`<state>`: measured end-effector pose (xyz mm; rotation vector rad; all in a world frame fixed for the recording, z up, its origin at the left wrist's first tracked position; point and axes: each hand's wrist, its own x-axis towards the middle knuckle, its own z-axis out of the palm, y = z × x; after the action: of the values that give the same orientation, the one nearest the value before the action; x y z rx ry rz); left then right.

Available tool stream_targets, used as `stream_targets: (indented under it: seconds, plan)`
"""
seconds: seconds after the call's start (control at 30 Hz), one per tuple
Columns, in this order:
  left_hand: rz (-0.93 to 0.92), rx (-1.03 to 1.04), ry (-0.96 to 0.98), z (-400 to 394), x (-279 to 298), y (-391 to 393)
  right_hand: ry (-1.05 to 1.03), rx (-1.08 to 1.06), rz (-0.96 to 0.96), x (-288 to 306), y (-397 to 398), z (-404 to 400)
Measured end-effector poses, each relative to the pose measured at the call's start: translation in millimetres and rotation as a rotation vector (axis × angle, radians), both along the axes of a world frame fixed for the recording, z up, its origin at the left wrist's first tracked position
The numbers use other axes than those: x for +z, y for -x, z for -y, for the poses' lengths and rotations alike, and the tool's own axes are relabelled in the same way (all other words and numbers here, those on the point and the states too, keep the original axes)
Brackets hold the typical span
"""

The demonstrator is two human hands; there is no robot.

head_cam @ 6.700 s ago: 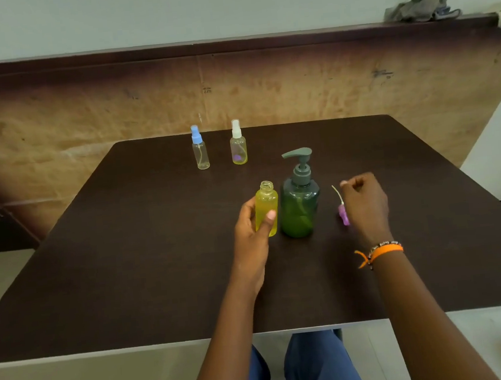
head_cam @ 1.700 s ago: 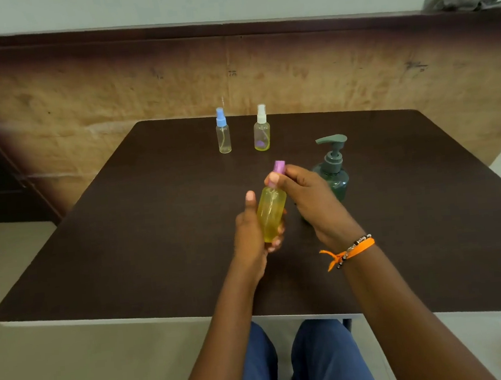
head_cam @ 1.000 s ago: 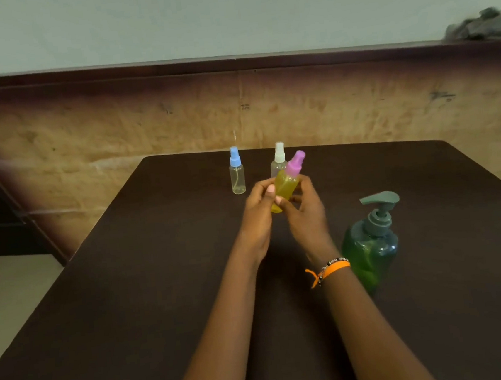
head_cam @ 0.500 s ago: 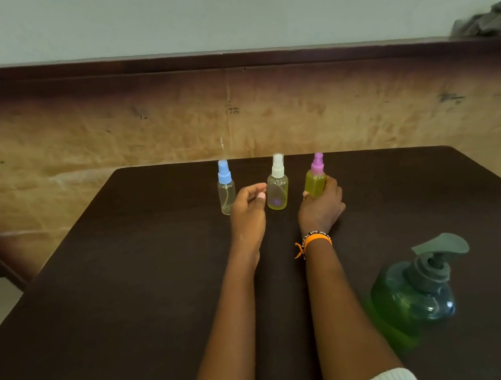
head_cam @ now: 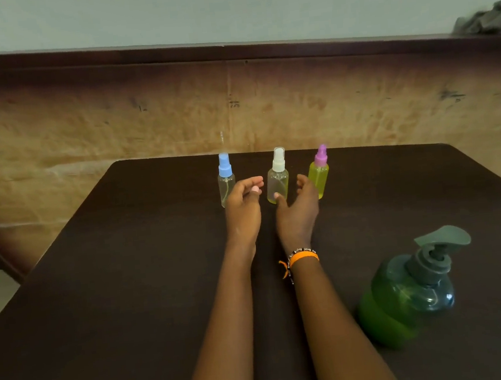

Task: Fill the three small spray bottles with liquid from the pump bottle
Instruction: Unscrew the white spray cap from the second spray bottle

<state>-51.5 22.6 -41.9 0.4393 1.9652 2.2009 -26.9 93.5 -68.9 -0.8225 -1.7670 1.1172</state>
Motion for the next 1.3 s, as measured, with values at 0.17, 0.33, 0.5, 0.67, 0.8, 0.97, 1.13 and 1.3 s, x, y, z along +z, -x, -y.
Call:
stream_targets:
  seconds: [0.17, 0.33, 0.5, 0.67, 0.8, 0.97, 1.13, 1.3]
  plan:
    - [-0.043, 0.050, -0.019, 5, 4, 3, 0.065, 0.158, 0.082, 3, 26, -9]
    - [-0.006, -0.009, 0.045, 5, 5, 2, 0.138, 0.202, 0.033, 2, 12, -2]
    - [0.024, -0.199, 0.215, 13, 17, -13, 0.158, 0.326, 0.038, 3, -39, 32]
    - [0.030, -0.235, 0.324, 34, 17, -53, 0.187, 0.368, 0.083, 9, -88, 53]
    - [-0.008, -0.346, 0.373, 61, 19, -91, 0.162, 0.444, 0.114, 11, -129, 66]
    - [-0.070, -0.316, 0.215, 84, 21, -141, 0.103, 0.617, 0.071, 19, -179, 68]
    - [-0.159, -0.211, 0.118, 87, 22, -169, -0.028, 0.584, -0.041, 50, -218, 65]
    - [-0.327, -0.207, 0.233, 89, 26, -192, -0.091, 0.409, -0.029, 77, -224, 74]
